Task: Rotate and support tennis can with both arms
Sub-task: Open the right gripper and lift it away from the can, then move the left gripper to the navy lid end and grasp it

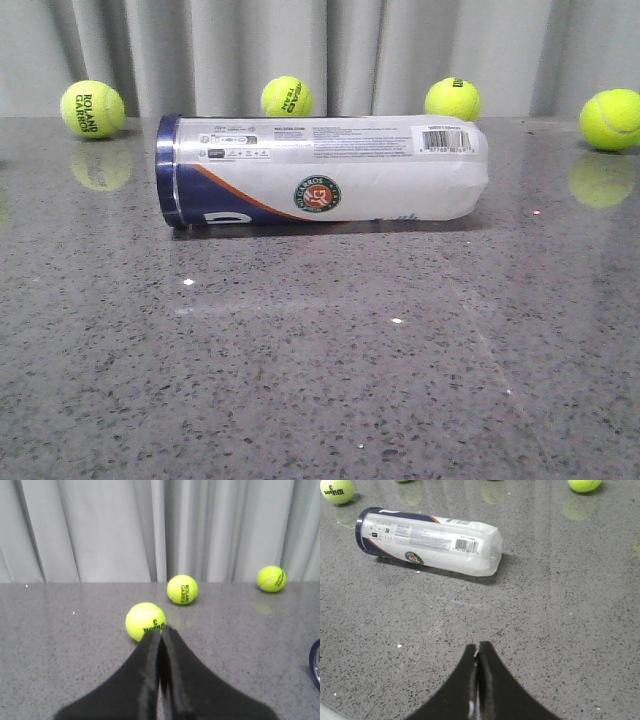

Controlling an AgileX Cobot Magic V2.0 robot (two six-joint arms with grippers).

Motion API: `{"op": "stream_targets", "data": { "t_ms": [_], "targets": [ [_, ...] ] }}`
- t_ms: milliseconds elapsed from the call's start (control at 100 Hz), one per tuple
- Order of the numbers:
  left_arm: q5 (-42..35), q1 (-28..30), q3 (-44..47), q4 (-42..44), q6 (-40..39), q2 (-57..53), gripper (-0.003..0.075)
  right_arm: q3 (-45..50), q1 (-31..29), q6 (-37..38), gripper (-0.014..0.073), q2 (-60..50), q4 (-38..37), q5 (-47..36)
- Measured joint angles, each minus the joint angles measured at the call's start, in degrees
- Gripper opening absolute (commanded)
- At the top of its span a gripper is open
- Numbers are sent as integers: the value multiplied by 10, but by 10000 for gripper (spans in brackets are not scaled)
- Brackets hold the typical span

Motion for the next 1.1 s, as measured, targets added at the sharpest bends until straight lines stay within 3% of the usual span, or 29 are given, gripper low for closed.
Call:
{"op": "stream_targets", "data": {
  "t_ms": [130, 200, 270, 420, 510, 840, 1100],
  "targets": [
    [62, 0, -67, -1, 0, 77, 0, 0, 0, 0, -9, 0, 0, 0],
    [81, 0, -96, -2, 2, 115, 72, 0, 0, 0, -9, 0, 0, 0],
    [91, 0, -119, -6, 15, 149, 197, 0, 0, 0, -9, 0, 0, 0],
    [94, 0, -142, -19, 34, 209, 541, 0, 0, 0, -9, 0, 0, -1],
    [94, 0, -145, -26, 35, 238, 650, 0, 0, 0, -9, 0, 0, -2],
    [99, 0, -145, -207, 67, 336, 570, 0, 0, 0, -9, 0, 0, -10],
    [177, 0, -145, -494, 295, 418, 563, 0, 0, 0, -9, 0, 0, -10]
  ]
}}
